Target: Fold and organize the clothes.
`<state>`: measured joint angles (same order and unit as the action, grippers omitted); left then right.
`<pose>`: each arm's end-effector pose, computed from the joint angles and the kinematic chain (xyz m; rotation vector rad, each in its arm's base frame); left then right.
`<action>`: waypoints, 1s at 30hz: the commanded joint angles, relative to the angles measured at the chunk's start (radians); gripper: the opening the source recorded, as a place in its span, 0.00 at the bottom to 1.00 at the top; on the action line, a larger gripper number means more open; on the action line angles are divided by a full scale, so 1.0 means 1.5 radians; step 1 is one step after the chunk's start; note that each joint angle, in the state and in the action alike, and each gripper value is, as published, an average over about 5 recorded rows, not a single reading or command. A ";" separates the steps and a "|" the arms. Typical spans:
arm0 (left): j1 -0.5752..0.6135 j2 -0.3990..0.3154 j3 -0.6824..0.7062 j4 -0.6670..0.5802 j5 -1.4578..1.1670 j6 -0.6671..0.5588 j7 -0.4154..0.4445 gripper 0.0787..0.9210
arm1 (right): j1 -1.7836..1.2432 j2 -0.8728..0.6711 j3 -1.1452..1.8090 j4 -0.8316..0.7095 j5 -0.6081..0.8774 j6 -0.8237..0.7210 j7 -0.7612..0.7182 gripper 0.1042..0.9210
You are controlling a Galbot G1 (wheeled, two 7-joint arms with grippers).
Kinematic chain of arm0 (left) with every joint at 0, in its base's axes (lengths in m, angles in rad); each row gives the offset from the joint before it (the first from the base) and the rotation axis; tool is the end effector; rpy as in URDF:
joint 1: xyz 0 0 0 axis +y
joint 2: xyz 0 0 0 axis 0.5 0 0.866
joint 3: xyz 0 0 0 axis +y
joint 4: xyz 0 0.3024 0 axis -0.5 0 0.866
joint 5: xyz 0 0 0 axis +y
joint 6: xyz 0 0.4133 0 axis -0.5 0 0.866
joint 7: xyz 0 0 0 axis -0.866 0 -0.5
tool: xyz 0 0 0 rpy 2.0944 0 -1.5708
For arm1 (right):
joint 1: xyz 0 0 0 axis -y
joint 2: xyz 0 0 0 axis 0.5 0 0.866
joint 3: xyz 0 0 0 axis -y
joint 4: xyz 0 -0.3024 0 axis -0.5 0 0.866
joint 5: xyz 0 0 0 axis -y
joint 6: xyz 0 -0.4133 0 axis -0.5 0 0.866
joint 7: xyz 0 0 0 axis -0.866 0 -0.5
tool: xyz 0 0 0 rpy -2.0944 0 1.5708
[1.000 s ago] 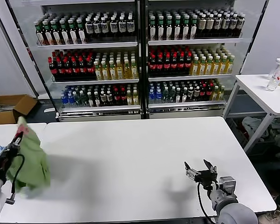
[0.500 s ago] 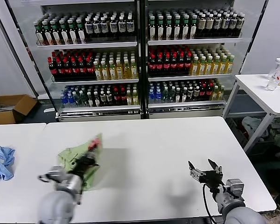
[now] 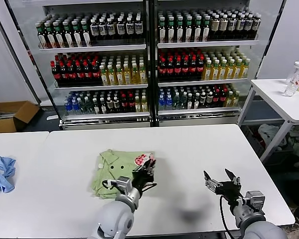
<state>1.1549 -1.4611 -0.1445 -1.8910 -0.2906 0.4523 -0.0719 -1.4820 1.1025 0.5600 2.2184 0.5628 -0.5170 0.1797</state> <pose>0.3422 -0.1254 -0.2253 -0.5604 -2.7623 0.2105 0.2811 -0.0347 -0.1768 0.1565 -2.7696 -0.0474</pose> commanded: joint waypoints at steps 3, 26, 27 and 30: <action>0.053 -0.001 -0.008 -0.162 -0.147 -0.039 0.043 0.33 | 0.075 0.021 -0.108 -0.025 0.028 0.024 0.026 0.88; 0.295 0.051 -0.323 -0.248 -0.114 -0.150 -0.035 0.88 | 0.344 0.282 -0.435 -0.389 0.010 0.034 0.152 0.88; 0.295 0.052 -0.323 -0.248 -0.114 -0.151 -0.035 0.88 | 0.344 0.283 -0.434 -0.393 0.009 0.033 0.155 0.88; 0.297 0.053 -0.320 -0.246 -0.115 -0.154 -0.036 0.88 | 0.343 0.281 -0.429 -0.400 0.009 0.034 0.160 0.84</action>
<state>1.5285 -1.3888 -0.5459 -2.2273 -0.4571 0.2573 -0.1117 -1.0610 1.4308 0.0161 1.7689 0.5733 -0.4621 0.3688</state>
